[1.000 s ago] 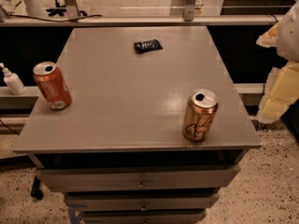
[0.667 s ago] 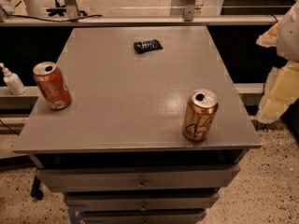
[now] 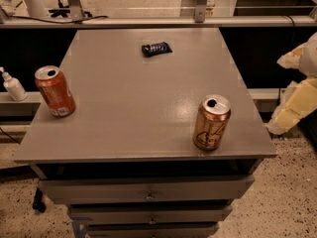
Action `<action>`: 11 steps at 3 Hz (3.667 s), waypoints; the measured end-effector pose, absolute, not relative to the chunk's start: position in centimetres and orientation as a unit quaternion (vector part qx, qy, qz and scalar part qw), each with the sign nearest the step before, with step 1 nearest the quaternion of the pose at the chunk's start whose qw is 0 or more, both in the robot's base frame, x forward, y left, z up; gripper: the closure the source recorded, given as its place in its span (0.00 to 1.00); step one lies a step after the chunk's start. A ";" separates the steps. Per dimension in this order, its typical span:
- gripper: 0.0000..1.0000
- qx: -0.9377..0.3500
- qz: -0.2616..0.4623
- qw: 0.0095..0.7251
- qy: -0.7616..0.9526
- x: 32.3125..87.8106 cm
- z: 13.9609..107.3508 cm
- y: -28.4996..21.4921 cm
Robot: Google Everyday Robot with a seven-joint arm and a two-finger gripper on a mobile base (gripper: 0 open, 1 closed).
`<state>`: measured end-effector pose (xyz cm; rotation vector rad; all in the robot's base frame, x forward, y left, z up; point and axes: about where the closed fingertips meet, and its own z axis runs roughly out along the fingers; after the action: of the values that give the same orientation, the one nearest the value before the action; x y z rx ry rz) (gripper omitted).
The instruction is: Move orange can near coke can
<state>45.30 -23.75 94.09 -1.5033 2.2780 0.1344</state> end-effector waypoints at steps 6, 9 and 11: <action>0.00 -0.466 0.300 0.459 0.695 42.9 86.3 -12.9; 0.64 -0.435 0.299 0.503 0.685 46.0 86.7 -10.1; 1.00 -0.436 0.295 0.525 0.669 48.0 88.6 -9.1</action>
Offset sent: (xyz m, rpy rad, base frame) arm -0.0301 0.0453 -0.0452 0.5117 -0.0363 -0.0079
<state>48.00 -9.11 88.58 -1.0425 1.6011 0.7057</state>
